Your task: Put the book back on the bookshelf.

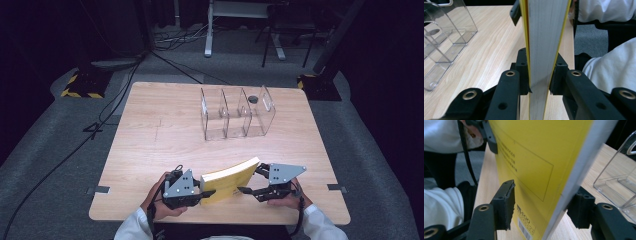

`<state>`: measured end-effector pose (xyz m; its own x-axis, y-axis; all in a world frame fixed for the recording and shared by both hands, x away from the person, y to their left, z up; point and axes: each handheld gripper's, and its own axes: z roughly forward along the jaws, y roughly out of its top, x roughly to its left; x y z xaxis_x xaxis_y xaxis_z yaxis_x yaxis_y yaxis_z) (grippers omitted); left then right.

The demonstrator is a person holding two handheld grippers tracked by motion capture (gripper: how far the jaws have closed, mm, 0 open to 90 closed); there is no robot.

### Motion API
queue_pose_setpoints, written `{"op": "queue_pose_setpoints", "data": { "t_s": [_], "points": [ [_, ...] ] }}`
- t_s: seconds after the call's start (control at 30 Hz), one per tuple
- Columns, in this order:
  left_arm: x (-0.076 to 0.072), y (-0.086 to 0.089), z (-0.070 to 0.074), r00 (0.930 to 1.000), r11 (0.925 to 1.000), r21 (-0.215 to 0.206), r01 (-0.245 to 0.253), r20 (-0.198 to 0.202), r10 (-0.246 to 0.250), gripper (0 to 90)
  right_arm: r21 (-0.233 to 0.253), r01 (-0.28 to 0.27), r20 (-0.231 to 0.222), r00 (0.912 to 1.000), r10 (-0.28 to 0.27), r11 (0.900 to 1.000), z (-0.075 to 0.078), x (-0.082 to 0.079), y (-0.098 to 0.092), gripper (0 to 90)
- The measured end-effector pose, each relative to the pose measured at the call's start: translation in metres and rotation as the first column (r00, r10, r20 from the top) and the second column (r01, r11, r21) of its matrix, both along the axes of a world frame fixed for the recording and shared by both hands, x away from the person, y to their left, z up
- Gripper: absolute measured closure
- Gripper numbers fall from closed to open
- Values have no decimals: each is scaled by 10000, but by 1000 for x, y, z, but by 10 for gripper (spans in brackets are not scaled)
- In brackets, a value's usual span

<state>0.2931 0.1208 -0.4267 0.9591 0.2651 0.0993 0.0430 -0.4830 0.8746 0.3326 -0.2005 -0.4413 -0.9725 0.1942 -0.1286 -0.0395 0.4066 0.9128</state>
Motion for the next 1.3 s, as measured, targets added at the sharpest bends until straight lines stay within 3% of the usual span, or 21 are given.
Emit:
{"op": "queue_pose_setpoints", "data": {
  "t_s": [0.07, 0.13, 0.2, 0.33, 0.47, 0.53, 0.57, 0.67, 0.73, 0.83, 0.87, 0.93, 1.07, 1.2, 1.3],
  "points": [
    [1, 5, -1, 9997, 9996, -124, -255, 7, 256, 699, 93, -36, -31, 10000, 37, 10000, 0, 0, -3, 581],
    [3, 12, -5, 9973, 9969, -316, -724, -167, 719, 657, 278, -401, -262, 9988, 408, 9988, 0, -1, -8, 658],
    [3, 18, -10, 9953, 9946, -474, -923, -345, 907, 650, 100, -581, -84, 9983, 581, 9983, 1, -5, -8, 685],
    [1, 24, -18, 9908, 9915, -338, -1256, -561, 1236, 619, 58, -1426, -168, 9896, 1427, 9898, 1, -11, -5, 734],
    [0, 25, -25, 9899, 9912, -359, -1276, -667, 1250, 619, -200, -1505, 84, 9886, 1507, 9884, 1, -16, 2, 711],
    [1, 25, -27, 9884, 9892, -522, -1369, -741, 1329, 621, -220, -1403, -60, 9901, 1402, 9899, -2, -17, 7, 675],
    [3, 25, -30, 9867, 9866, -794, -1428, -896, 1357, 622, -264, -1320, -82, 9912, 1318, 9909, -4, -17, 11, 666],
    [3, 26, -35, 9825, 9799, -1187, -1606, -1141, 1472, 620, -229, -1098, 19, 9939, 1099, 9937, -8, -16, 16, 724],
    [3, 23, -34, 9825, 9796, -1073, -1702, -947, 1603, 617, -70, -958, -212, 9952, 956, 9954, -9, -15, 14, 730],
    [4, 15, -33, 9796, 9769, -1028, -1875, -920, 1784, 587, -277, -632, 37, 9980, 633, 9976, -7, -18, 12, 727],
    [8, 7, -32, 9780, 9757, -850, -2022, -695, 1966, 586, -368, -348, 90, 9993, 351, 9987, -5, -20, 12, 726],
    [13, 0, -31, 9788, 9766, -822, -1985, -678, 1932, 588, -356, 110, 210, 9997, -103, 9993, -2, -23, 8, 731],
    [22, -14, -29, 9805, 9786, -694, -1939, -471, 1909, 597, -436, 531, 482, 9975, -510, 9976, -2, -18, -3, 733],
    [36, -24, -29, 9825, 9808, -756, -1799, -635, 1753, 596, -179, 914, 189, 9957, -910, 9957, -2, -13, -11, 725],
    [48, -33, -30, 9809, 9792, -834, -1849, -766, 1787, 586, -303, 1317, 459, 9904, -1303, 9908, 0, -12, -13, 720]
  ]
}}
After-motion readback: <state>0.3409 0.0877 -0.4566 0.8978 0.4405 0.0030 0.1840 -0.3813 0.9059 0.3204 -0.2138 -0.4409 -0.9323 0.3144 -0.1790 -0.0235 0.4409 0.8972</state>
